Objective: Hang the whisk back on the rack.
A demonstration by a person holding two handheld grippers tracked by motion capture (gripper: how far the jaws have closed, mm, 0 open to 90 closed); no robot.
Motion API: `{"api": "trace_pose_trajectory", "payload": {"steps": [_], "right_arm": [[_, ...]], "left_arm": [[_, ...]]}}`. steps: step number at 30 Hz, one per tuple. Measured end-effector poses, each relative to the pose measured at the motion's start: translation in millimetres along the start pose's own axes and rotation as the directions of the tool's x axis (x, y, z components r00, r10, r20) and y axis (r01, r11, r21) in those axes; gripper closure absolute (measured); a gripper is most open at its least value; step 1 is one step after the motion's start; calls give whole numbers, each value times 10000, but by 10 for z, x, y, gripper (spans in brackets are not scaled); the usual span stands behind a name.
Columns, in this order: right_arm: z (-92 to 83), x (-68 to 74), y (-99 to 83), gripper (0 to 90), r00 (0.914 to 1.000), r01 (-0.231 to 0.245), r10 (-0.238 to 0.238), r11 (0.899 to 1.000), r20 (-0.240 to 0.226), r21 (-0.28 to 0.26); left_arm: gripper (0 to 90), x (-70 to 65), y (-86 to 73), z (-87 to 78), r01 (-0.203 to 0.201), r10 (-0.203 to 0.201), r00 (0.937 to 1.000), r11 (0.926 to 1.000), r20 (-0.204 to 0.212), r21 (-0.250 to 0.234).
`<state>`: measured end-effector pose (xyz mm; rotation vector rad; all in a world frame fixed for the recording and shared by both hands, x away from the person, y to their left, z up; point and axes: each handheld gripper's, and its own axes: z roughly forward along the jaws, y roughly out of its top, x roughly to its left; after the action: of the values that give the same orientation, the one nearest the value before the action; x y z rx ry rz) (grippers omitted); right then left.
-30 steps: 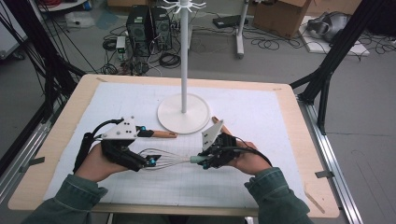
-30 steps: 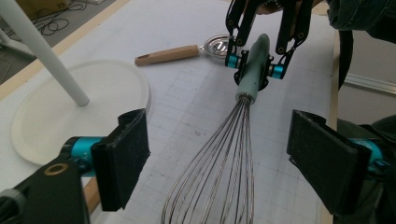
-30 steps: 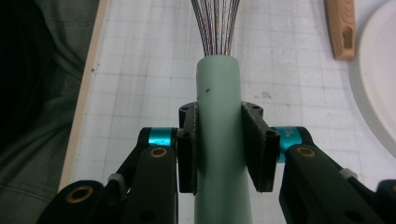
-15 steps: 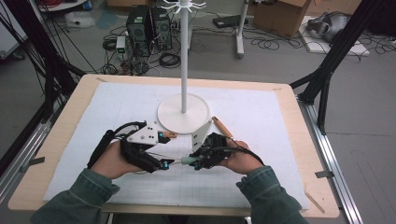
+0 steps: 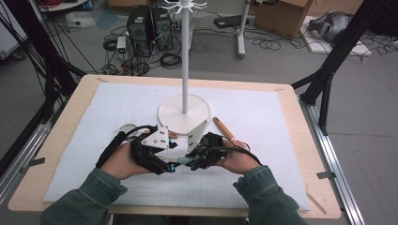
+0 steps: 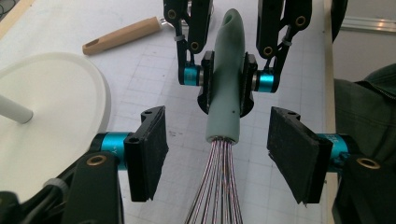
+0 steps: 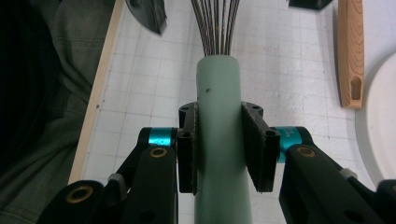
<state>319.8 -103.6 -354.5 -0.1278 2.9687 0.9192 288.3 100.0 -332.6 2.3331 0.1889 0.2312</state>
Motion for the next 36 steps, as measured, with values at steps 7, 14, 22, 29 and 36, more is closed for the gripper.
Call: {"api": "trace_pose_trajectory", "payload": {"steps": [7,14,22,29,36], "right_arm": [[20,5,67,689,9999,154,-154,9998,41,119],[36,23,124,689,9996,256,-258,9994,82,247],[44,49,174,689,9991,406,-411,9986,121,342],[19,69,176,689,9986,511,-515,9982,104,328],[8,84,199,688,9983,553,-558,9982,195,247]], "left_arm": [[442,-15,-8,82,14,-15,10000,9991,23,426],[511,-24,-16,144,109,-112,9999,9955,27,943],[586,-35,-3,208,71,-110,9996,9890,252,1479],[638,-53,-13,203,1,-86,9986,9868,515,1617],[613,-62,-37,233,-10,-68,9992,9804,387,1972]]}}
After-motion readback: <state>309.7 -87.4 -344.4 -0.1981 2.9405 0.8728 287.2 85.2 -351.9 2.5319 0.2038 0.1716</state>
